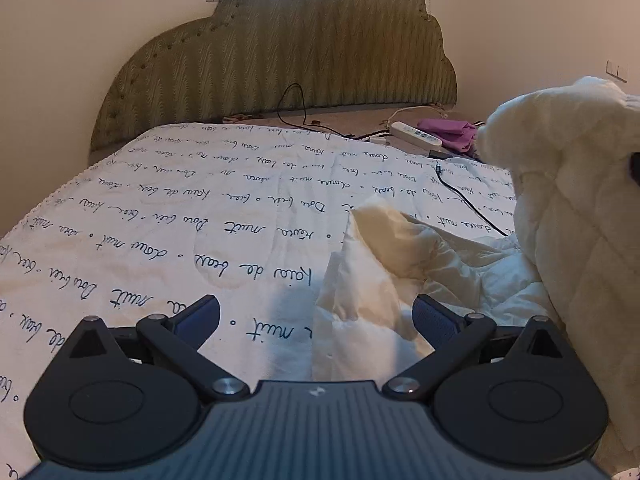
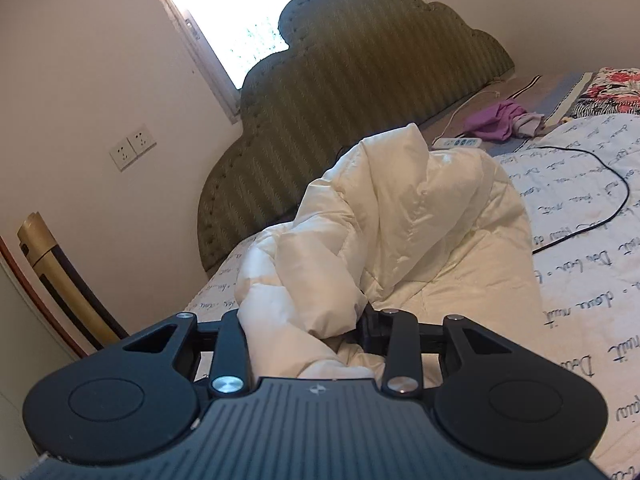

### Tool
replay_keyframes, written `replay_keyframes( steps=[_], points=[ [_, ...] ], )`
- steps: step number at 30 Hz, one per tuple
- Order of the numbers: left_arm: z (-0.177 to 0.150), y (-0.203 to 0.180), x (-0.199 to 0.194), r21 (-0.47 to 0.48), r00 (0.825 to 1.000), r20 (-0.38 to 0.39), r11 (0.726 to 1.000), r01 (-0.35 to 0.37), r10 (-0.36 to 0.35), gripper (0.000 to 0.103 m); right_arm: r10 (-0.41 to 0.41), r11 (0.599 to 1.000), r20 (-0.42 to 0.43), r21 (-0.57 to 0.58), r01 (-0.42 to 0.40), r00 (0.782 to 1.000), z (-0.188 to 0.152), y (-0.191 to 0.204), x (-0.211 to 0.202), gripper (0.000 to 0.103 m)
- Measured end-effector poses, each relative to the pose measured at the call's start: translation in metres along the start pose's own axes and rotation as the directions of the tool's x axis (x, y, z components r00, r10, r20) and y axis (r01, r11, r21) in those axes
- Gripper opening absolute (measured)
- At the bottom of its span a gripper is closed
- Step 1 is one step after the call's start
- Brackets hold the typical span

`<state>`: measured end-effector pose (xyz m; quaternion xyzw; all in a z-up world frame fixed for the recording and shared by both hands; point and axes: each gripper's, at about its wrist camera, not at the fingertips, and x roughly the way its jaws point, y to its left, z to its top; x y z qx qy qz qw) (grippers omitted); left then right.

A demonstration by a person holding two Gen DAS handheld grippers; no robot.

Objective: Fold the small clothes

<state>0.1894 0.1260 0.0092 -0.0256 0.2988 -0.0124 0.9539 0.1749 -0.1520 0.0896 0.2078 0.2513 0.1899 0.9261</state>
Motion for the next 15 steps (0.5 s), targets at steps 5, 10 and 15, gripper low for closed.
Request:
replay_keyframes(
  steps=[5,10,15],
  points=[
    [-0.004,0.005,-0.001,0.021,0.999,0.015,0.999,-0.048,0.048,0.103,0.018,1.0,-0.055,0.024,-0.017,0.998,-0.018,0.019,0.035,0.039],
    [-0.003,0.026,0.004,-0.093,0.998,0.0,0.994,-0.056,0.057,0.103,0.026,0.998,-0.096,0.06,-0.021,0.995,-0.037,0.03,0.064,0.046],
    [0.003,0.047,-0.012,-0.169,0.992,0.041,0.98,-0.107,0.116,0.103,0.037,0.998,-0.134,0.062,-0.029,0.99,-0.052,0.033,0.082,0.08]
  ],
)
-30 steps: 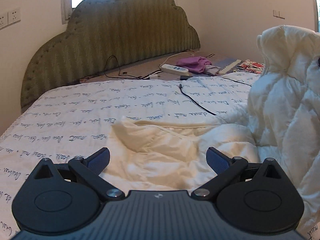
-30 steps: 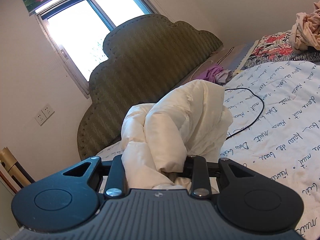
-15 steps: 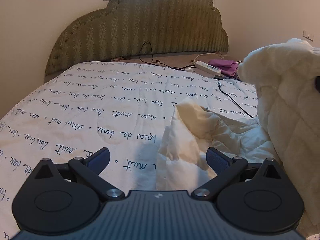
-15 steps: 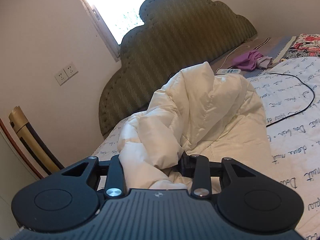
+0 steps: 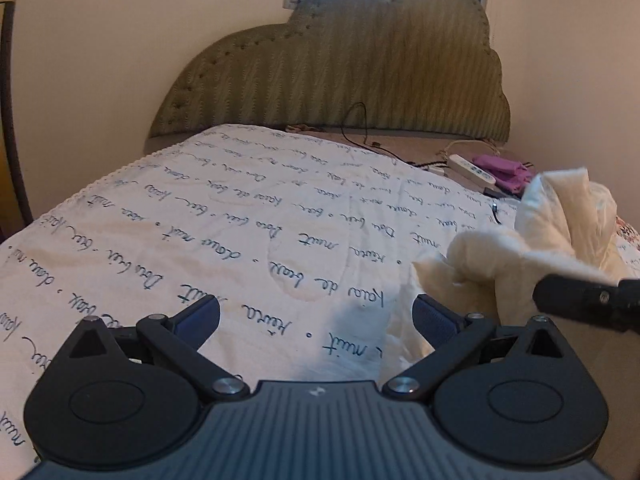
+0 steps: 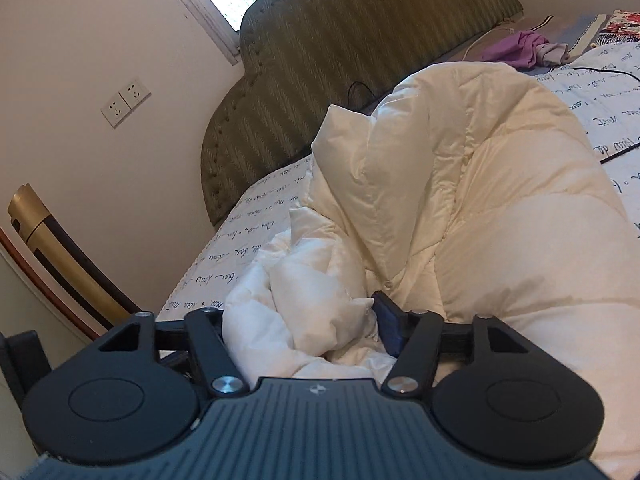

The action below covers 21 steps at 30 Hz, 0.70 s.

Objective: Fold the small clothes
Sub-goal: 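Open the right gripper and release the jacket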

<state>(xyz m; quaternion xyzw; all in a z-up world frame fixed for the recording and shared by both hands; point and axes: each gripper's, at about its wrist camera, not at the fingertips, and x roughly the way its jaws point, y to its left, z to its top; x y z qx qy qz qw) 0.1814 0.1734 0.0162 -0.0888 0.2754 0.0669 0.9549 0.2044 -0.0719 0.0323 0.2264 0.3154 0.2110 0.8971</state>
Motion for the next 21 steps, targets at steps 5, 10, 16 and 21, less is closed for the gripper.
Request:
replay_keyframes(
  steps=[5,10,16,21],
  points=[
    [0.023,0.006,-0.018,-0.016,0.999,0.048,1.0,0.006,-0.005,0.103,0.012,0.986,-0.083,-0.163,-0.025,0.996,-0.01,0.025,0.007,0.103],
    [0.036,-0.006,-0.025,0.047,0.996,0.09,0.999,-0.018,0.014,0.103,0.164,0.971,-0.048,-0.166,-0.17,0.985,0.0,0.031,-0.053,0.102],
    [0.035,-0.018,-0.032,0.051,0.994,0.111,0.999,-0.013,0.007,0.103,0.062,0.956,0.329,-0.291,0.039,0.942,0.047,-0.003,-0.147,0.103],
    [0.039,-0.039,-0.053,0.089,0.989,0.134,0.994,0.056,-0.068,0.103,-0.395,0.863,0.27,-0.218,0.455,0.878,0.066,-0.089,-0.088,0.087]
  ],
)
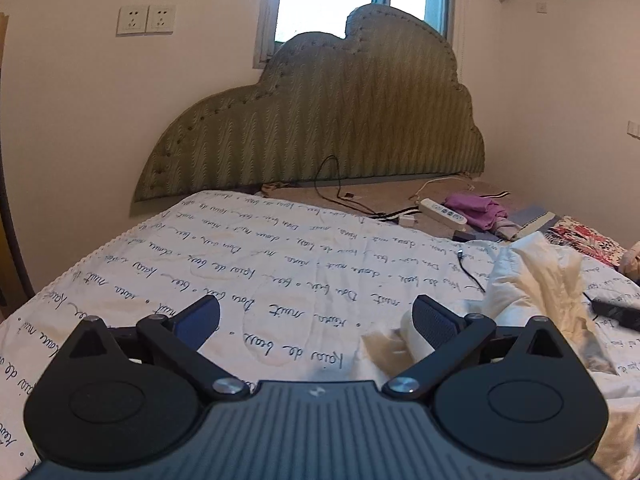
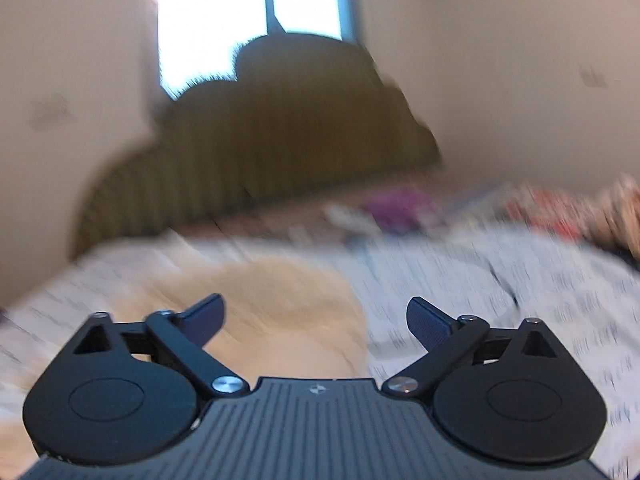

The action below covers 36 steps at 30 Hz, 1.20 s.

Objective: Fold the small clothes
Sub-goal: 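Open the right gripper and release the jacket, then press the folded jacket with both open grippers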

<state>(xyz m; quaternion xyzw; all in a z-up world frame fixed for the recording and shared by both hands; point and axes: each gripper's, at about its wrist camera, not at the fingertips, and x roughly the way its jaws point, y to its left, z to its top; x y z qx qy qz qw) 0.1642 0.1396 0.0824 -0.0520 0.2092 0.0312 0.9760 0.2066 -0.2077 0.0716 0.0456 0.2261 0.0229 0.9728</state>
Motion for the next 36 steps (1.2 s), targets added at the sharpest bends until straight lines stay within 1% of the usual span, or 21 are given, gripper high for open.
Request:
replay_keyframes(
  steps=[1,2,3,5,7,9,11,12,13,15,16,17,18,19,21,24,25,27,30,33,36],
  points=[
    [0.002,-0.005,-0.005,0.016,1.0,0.012,1.0,0.011,-0.011,0.103,0.058,0.998,-0.084,0.031,-0.056,0.995,-0.012,-0.001,0.017,0.084],
    [0.004,-0.011,-0.009,0.035,0.999,0.025,0.999,0.022,-0.022,0.103,0.136,0.99,-0.116,0.058,-0.13,0.984,-0.023,0.004,0.024,0.083],
    [0.006,-0.017,-0.013,0.056,0.999,0.037,0.998,0.036,-0.038,0.103,0.188,0.982,-0.109,0.05,-0.183,0.976,-0.033,0.014,0.023,0.085],
    [0.009,-0.029,-0.017,0.091,0.997,0.04,0.994,0.063,-0.067,0.103,0.175,0.98,-0.064,-0.086,-0.181,0.982,-0.046,0.051,0.013,0.085],
    [0.01,-0.04,-0.016,0.12,0.994,0.033,0.988,0.098,-0.102,0.103,0.165,0.963,-0.045,-0.211,-0.171,0.985,-0.053,0.081,0.004,0.088],
    [0.009,-0.05,-0.011,0.135,0.992,0.026,0.983,0.121,-0.126,0.103,0.164,0.932,-0.035,-0.323,-0.166,0.986,-0.059,0.109,-0.002,0.094],
    [0.006,-0.059,0.001,0.151,0.992,0.029,0.982,0.117,-0.123,0.103,0.152,0.887,-0.025,-0.437,-0.148,0.988,-0.068,0.135,-0.005,0.098],
    [0.004,-0.063,0.01,0.164,0.993,0.027,0.981,0.106,-0.112,0.103,0.138,0.867,-0.023,-0.48,-0.132,0.99,-0.071,0.15,-0.002,0.1],
    [0.001,-0.067,0.021,0.181,0.996,0.021,0.98,0.079,-0.084,0.103,0.116,0.847,-0.018,-0.52,-0.108,0.993,-0.074,0.162,-0.004,0.101],
    [-0.008,-0.072,0.049,0.227,1.0,-0.001,0.974,-0.016,0.016,0.103,0.085,0.82,-0.002,-0.567,-0.071,0.996,-0.081,0.179,0.002,0.103],
    [-0.014,-0.073,0.066,0.254,0.995,-0.021,0.963,-0.086,0.095,0.103,0.079,0.814,0.003,-0.578,-0.062,0.997,-0.083,0.183,0.004,0.103],
    [-0.02,-0.07,0.083,0.269,0.986,-0.05,0.953,-0.142,0.161,0.103,0.077,0.811,-0.001,-0.582,-0.063,0.997,-0.083,0.184,0.006,0.103],
    [-0.024,-0.067,0.094,0.264,0.979,-0.074,0.951,-0.162,0.188,0.103,0.076,0.81,-0.011,-0.582,-0.069,0.997,-0.081,0.182,0.005,0.103],
    [-0.029,-0.059,0.103,0.242,0.977,-0.096,0.957,-0.162,0.19,0.103,0.078,0.814,-0.022,-0.576,-0.076,0.997,-0.078,0.178,0.002,0.103],
    [-0.037,-0.046,0.109,0.188,0.979,-0.114,0.971,-0.147,0.171,0.103,0.105,0.83,-0.035,-0.547,-0.107,0.994,-0.069,0.167,-0.013,0.103],
    [-0.047,-0.035,0.112,0.17,0.979,-0.115,0.974,-0.148,0.169,0.103,0.167,0.87,-0.039,-0.464,-0.166,0.985,-0.059,0.146,-0.045,0.103],
    [-0.05,-0.035,0.113,0.171,0.979,-0.118,0.974,-0.146,0.168,0.103,0.199,0.876,-0.063,-0.437,-0.206,0.978,-0.058,0.144,-0.051,0.103],
    [-0.054,-0.033,0.116,0.166,0.978,-0.132,0.976,-0.139,0.162,0.103,0.232,0.866,-0.13,-0.423,-0.266,0.964,-0.062,0.14,-0.05,0.103],
    [-0.057,-0.032,0.122,0.146,0.978,-0.152,0.982,-0.122,0.144,0.103,0.177,0.851,-0.134,-0.477,-0.221,0.975,-0.078,0.143,-0.037,0.103],
    [-0.063,-0.033,0.125,0.152,0.978,-0.152,0.981,-0.121,0.144,0.103,0.179,0.857,-0.129,-0.466,-0.219,0.975,-0.086,0.149,-0.037,0.103],
    [-0.067,-0.03,0.129,0.141,0.979,-0.152,0.983,-0.116,0.137,0.103,0.171,0.851,-0.122,-0.482,-0.209,0.978,-0.094,0.155,-0.034,0.103]
  ],
)
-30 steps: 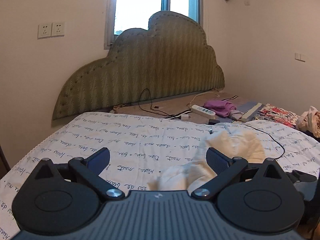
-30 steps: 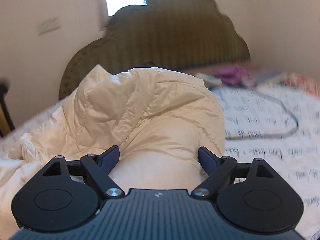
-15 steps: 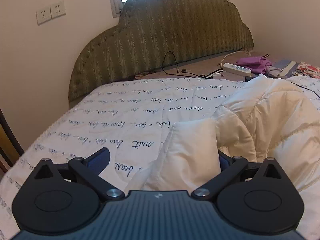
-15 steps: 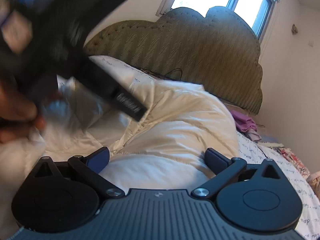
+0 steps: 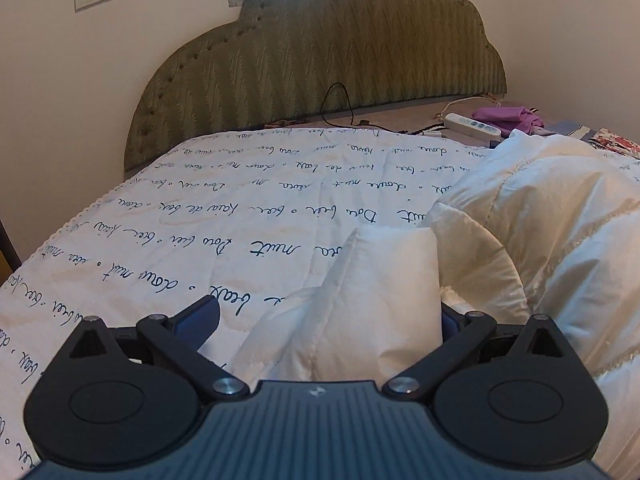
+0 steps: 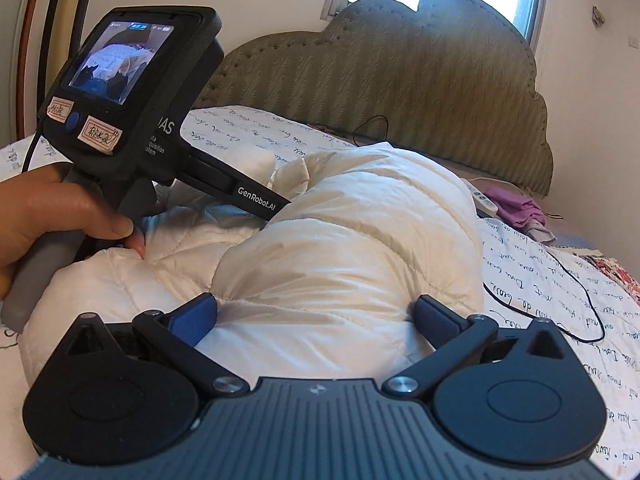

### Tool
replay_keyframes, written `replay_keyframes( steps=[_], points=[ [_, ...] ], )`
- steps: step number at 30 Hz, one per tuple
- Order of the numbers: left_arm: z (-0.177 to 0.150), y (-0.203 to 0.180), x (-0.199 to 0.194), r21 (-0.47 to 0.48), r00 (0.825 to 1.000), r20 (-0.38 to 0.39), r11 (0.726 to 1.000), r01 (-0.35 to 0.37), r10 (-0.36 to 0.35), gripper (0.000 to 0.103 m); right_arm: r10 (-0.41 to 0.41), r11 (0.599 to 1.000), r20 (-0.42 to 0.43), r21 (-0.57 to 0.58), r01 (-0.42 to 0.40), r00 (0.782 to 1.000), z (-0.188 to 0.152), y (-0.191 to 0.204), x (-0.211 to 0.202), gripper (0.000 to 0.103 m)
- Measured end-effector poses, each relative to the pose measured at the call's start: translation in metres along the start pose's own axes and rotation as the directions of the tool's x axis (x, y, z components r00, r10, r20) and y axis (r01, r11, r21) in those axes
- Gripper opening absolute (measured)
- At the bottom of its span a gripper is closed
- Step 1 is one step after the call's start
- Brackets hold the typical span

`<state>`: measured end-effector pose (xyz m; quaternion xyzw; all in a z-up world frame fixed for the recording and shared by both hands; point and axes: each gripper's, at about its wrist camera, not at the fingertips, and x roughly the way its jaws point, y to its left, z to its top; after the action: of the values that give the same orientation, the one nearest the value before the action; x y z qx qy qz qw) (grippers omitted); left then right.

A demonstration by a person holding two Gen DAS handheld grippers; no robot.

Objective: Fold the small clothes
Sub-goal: 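Press the folded jacket with both open grippers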

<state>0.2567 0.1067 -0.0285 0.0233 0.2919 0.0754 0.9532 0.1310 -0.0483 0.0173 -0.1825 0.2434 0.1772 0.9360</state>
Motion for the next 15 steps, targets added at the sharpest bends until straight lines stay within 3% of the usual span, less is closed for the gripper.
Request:
replay_keyframes(
  steps=[15],
  points=[
    [-0.009,0.0,0.01,-0.003,1.0,0.01,1.0,0.005,-0.005,0.103,-0.04,0.999,0.022,-0.02,0.041,0.999,-0.012,0.008,0.018,0.103]
  ],
)
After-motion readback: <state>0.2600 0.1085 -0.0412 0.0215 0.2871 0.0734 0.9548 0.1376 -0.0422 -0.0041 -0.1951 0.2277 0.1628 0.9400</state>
